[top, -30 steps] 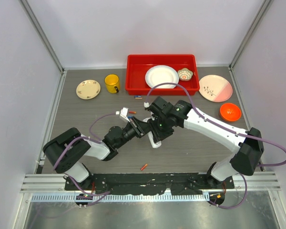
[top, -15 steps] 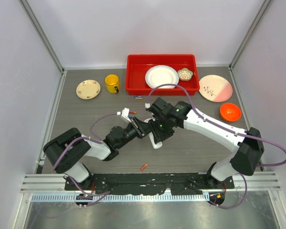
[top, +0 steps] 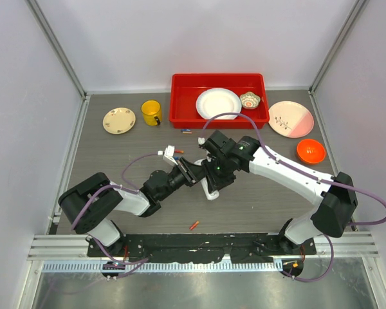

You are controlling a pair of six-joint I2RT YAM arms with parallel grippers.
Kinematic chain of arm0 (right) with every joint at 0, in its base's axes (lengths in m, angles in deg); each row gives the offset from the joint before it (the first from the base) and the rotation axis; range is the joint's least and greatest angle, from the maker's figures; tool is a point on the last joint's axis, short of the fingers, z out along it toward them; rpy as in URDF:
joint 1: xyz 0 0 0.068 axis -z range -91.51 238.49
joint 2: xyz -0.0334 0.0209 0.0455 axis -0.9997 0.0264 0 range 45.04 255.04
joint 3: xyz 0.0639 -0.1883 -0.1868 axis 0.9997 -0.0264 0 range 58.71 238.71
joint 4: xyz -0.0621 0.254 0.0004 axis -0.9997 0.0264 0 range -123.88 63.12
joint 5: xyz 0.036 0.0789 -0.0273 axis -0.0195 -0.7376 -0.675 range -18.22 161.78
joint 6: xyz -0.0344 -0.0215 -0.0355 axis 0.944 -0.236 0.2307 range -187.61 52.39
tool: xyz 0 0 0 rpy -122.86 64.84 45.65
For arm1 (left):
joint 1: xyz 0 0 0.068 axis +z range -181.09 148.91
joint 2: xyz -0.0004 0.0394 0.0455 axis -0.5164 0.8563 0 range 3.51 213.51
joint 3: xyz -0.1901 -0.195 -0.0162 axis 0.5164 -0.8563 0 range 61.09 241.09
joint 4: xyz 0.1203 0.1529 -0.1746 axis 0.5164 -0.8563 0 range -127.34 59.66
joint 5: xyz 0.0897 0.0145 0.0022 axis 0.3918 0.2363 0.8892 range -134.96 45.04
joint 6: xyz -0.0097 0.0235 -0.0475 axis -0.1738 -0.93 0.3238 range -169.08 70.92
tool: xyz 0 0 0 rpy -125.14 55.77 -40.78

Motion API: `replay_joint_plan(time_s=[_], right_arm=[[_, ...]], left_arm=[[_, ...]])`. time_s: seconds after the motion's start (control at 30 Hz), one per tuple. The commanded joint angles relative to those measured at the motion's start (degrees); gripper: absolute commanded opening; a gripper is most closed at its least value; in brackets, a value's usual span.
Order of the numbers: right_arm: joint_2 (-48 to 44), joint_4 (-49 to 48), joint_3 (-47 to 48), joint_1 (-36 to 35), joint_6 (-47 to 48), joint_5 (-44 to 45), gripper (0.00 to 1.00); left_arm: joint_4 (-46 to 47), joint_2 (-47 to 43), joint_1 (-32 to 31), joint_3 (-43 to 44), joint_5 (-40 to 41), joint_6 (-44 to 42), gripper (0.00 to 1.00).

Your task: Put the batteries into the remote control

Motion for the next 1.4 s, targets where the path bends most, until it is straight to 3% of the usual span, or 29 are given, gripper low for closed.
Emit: replay_joint_plan(time_s=[0.0, 0.33, 1.37], right_arm=[[-1.4, -11.0, 0.4, 1.1, -0.8, 2.5, 0.31], [-2.1, -10.8, 0.8, 1.1, -0.8, 2.7, 0.41], [-4.4, -9.8, 2.9, 1.1, -0.9, -0.9, 0.54]], left_arm=[[17.8, -1.2, -2.6, 2.2, -5.1, 1.8, 0.00], [17.8, -1.0, -2.6, 2.3, -5.1, 1.8, 0.00], [17.8, 2.3, -2.6, 2.9, -4.2, 0.9, 0.00]])
